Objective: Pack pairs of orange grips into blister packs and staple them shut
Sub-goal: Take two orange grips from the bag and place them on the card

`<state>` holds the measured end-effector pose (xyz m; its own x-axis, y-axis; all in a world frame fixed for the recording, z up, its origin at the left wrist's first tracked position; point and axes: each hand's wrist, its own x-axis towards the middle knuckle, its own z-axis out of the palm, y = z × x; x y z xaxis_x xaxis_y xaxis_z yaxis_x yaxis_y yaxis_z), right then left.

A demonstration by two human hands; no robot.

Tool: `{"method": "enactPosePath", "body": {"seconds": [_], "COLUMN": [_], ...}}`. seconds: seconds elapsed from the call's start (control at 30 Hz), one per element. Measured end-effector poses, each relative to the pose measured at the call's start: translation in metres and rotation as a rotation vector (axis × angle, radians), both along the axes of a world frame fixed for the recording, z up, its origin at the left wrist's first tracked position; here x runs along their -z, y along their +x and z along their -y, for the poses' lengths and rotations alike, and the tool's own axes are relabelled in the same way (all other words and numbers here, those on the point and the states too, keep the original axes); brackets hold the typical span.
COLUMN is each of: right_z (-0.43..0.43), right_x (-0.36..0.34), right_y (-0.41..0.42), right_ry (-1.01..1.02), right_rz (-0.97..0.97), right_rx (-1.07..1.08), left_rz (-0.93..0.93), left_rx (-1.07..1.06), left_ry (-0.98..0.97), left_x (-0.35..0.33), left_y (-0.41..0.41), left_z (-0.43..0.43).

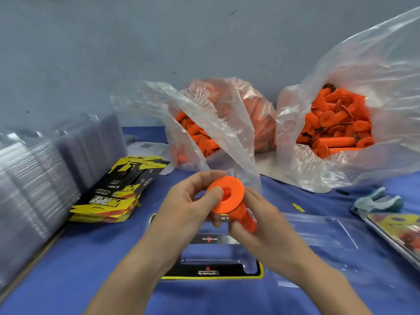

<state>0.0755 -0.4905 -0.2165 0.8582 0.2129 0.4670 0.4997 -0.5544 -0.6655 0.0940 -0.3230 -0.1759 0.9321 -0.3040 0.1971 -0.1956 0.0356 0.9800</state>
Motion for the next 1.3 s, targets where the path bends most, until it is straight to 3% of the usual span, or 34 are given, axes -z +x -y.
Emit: {"method": "enactPosePath", "body": {"seconds": [0.53, 0.6, 0.73, 0.87, 1.03, 1.17, 1.23, 1.3], "right_z": [0.012, 0.014, 0.011, 0.006, 0.012, 0.003, -0.01, -0.022], "right_x": [-0.003, -0.005, -0.01, -0.01, -0.007, -0.006, -0.007, -0.009], "right_y": [0.019, 0.019, 0.016, 0.009, 0.0, 0.0, 0.001, 0.0], "right_ry": [0.066, 0.079, 0.047, 0.03, 0.082, 0.055, 0.23, 0.418], "right_rz": [-0.076, -0.109, -0.11, -0.132, -0.216, -0.163, -0.16, -0.162], "right_rx": [0.035, 0.032, 0.012, 0.001, -0.046, 0.01, -0.061, -0.147], "left_rz": [-0.242, -0.18, 0.12, 0.152, 0.112, 0.175, 0.198, 0.224], "left_rx": [0.031, 0.035, 0.047, 0.1, -0.018, -0.086, -0.005, 0.008], "left_ry": [-0.229, -0.134, 0.23, 0.307, 0.22, -0.079, -0.213, -0.169], "left_x": [0.004, 0.009, 0.014, 0.02, 0.029, 0.02, 0.015, 0.012], "left_y": [0.027, 0.029, 0.025, 0.019, 0.013, 0.003, -0.003, -0.008], "left_z": [-0.021, -0.029, -0.044, -0.06, -0.067, -0.047, -0.029, -0.016]}}
